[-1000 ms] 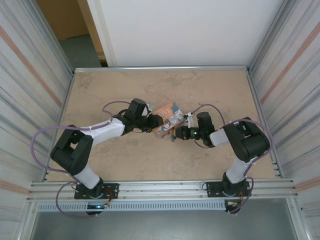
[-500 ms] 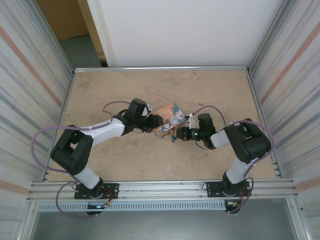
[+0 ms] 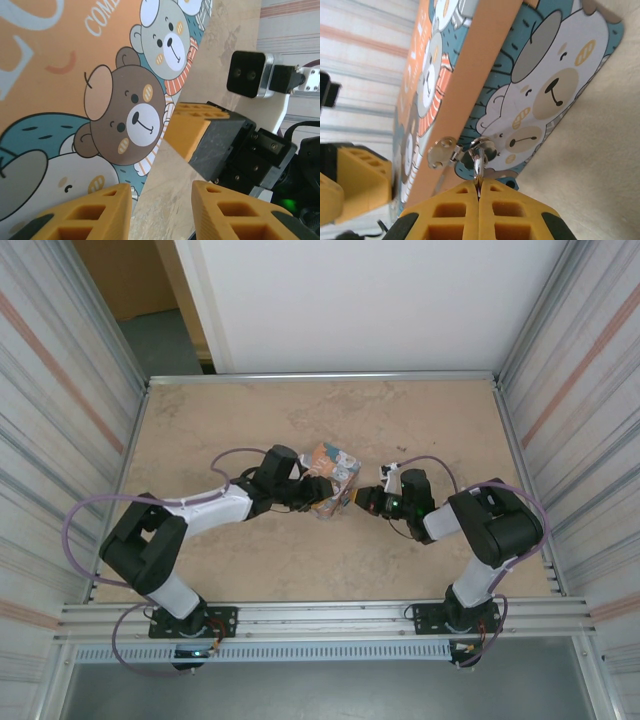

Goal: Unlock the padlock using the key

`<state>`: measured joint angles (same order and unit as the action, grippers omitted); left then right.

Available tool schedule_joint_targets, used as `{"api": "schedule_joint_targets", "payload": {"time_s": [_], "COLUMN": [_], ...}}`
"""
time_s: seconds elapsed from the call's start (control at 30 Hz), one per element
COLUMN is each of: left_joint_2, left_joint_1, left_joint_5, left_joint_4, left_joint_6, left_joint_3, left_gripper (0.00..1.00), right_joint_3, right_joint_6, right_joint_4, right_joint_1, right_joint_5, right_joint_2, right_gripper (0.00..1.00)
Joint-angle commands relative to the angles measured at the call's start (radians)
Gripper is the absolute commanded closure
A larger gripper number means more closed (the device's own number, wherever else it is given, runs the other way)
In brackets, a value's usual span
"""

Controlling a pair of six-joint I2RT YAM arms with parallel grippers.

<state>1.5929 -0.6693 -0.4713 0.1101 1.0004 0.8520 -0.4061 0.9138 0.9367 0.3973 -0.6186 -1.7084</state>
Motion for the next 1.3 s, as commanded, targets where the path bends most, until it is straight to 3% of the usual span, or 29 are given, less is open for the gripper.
{"api": "schedule_joint_targets", "payload": {"time_s": [0.0,0.37,0.87,1.03,1.27], "left_joint_2": [0.007,-0.004,-0.047,-0.051,-0.039], "left_joint_1": [-0.011,-0.008,0.038,0.080,0.171], "left_joint_5": [0.013,0.017,0.026,0.020,0.006], "left_joint_4": [-0.063,-0.062,-0.094,-0.092,-0.098], "left_joint_6": [0.014,0.012,-0.012,-0.027,-0.068], "left_joint_3": [-0.042,-0.058,-0.077,-0.091,-0.082], "left_gripper": [0.64,0.63,0.63,0.63,0.63], "right_joint_3": [0.009,-0.001,-0.010,0.011,0.007], "right_joint_6": [0.096,0.103,0.081,0.032,-0.108], "right_joint_4": [0.141,0.164,0.141,0.066,-0.233], "right_joint_1": [0.012,0.009,-0.076,-0.103,-0.143], "right_joint_5": [0.004,0.029,0.029,0.031,0.033], "right_joint_2": [-0.014,-0.071,-0.050,0.017,0.222], "right_gripper": [1.00,1.00,1.00,1.00,1.00]}}
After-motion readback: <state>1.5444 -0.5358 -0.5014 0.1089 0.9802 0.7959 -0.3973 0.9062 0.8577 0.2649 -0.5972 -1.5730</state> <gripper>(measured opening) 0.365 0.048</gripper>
